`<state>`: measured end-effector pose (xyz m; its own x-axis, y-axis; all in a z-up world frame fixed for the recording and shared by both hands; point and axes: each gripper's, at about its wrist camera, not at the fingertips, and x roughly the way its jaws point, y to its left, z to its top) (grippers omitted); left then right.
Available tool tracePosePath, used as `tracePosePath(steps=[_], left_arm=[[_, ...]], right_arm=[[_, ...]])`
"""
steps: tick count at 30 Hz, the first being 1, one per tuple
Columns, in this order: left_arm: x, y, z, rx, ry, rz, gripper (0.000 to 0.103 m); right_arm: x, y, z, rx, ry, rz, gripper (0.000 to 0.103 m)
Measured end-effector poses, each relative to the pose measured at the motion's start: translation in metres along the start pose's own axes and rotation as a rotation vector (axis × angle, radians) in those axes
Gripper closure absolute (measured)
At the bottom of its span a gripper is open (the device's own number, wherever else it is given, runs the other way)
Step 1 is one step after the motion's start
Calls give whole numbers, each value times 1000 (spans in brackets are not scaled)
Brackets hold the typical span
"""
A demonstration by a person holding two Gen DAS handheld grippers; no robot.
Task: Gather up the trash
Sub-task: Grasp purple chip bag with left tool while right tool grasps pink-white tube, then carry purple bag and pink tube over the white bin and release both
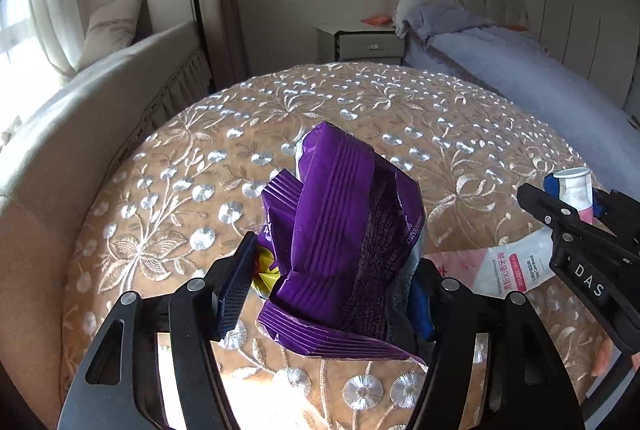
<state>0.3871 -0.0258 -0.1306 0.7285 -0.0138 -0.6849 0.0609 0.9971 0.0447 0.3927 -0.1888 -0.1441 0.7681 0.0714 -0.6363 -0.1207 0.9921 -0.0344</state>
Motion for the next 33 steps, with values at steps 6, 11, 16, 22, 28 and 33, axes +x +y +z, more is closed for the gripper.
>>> tracePosePath(steps=[6,11,16,22,28,33], left_arm=[[-49,-47,-16,71,-62,-67,39],[-84,-91,-34,122,-93,-121,39],[-107,-136,-52,165,-97,-191,39],[-133,-197,-71,251,-124,-262,38],[-146,-259,-90,348,-127,-333,38],[-146,-307,-109,447,-112,-378,38]], right_arm=[[-51,-25,-13,-43,-32,-27,67],[-104,-54,-37,-63,-65,-71,67],[-146,-82,-65,-81,-82,-141,67],[-190,-124,-99,-80,-88,-247,67],[-219,-164,-131,-50,-60,-335,67],[-229,-201,-161,-3,-11,-386,67]])
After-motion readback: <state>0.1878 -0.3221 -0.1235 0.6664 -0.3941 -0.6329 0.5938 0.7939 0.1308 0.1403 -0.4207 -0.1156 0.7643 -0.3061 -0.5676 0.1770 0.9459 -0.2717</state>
